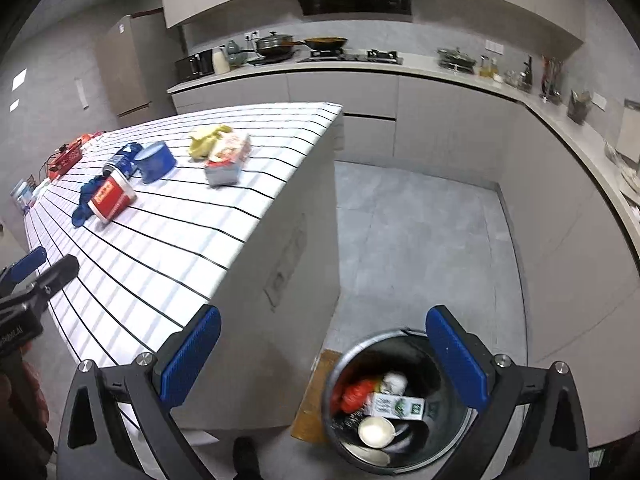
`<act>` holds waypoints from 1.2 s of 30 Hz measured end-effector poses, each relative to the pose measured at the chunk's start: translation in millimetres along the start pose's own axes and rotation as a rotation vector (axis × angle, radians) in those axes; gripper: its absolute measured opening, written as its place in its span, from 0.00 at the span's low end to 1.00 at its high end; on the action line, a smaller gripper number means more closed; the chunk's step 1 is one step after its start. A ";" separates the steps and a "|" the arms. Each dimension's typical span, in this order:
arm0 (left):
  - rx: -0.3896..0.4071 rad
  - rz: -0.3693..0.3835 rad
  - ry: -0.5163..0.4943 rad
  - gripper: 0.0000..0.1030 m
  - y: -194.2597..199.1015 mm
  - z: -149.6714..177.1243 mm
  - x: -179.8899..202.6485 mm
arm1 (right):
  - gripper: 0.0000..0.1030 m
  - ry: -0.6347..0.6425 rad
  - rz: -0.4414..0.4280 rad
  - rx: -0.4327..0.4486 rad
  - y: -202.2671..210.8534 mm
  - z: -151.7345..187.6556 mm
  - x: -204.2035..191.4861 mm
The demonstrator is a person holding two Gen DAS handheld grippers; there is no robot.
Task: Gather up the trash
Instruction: 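Move both tools back toward the items on the island, then grasp the red-white nut milk carton with the right tool while the left grasps the red cup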
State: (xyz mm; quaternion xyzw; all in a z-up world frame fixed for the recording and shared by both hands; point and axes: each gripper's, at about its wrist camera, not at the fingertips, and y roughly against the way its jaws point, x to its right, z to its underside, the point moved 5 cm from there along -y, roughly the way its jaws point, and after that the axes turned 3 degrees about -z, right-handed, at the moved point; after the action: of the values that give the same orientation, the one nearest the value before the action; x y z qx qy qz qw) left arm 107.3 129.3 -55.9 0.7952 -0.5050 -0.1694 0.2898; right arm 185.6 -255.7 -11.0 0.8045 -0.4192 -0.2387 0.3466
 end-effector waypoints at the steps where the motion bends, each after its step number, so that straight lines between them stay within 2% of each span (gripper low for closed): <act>1: 0.000 -0.007 0.013 1.00 -3.6 -2.4 -12.0 | 1.00 0.008 0.000 0.003 -1.9 -4.0 -8.4; 8: 0.010 -0.039 0.042 1.00 -23.1 -13.7 -70.7 | 1.00 0.059 -0.009 0.013 -21.8 -29.4 -64.8; 17: -0.002 -0.026 0.067 1.00 -57.7 -26.3 -125.1 | 1.00 0.085 -0.010 0.026 -60.6 -63.8 -117.3; 24: -0.024 0.000 0.025 0.99 -98.8 -44.0 -127.5 | 1.00 0.072 0.023 0.010 -102.5 -92.5 -125.2; 27: -0.035 -0.019 0.000 0.99 -118.7 -48.7 -126.9 | 1.00 0.070 0.033 -0.001 -122.4 -103.6 -125.7; 31: -0.065 -0.008 0.002 0.99 -140.6 -51.6 -128.7 | 1.00 0.067 0.044 -0.023 -148.5 -115.7 -125.1; 36: -0.121 0.012 0.003 0.90 -164.4 -51.8 -128.4 | 1.00 0.056 0.050 -0.050 -180.3 -129.8 -123.4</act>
State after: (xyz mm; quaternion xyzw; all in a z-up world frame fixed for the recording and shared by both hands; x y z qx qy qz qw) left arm 196.8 313.0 -122.6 0.7733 -0.4983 -0.1966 0.3393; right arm 299.0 -32.0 -52.3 0.7912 -0.4234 -0.2176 0.3840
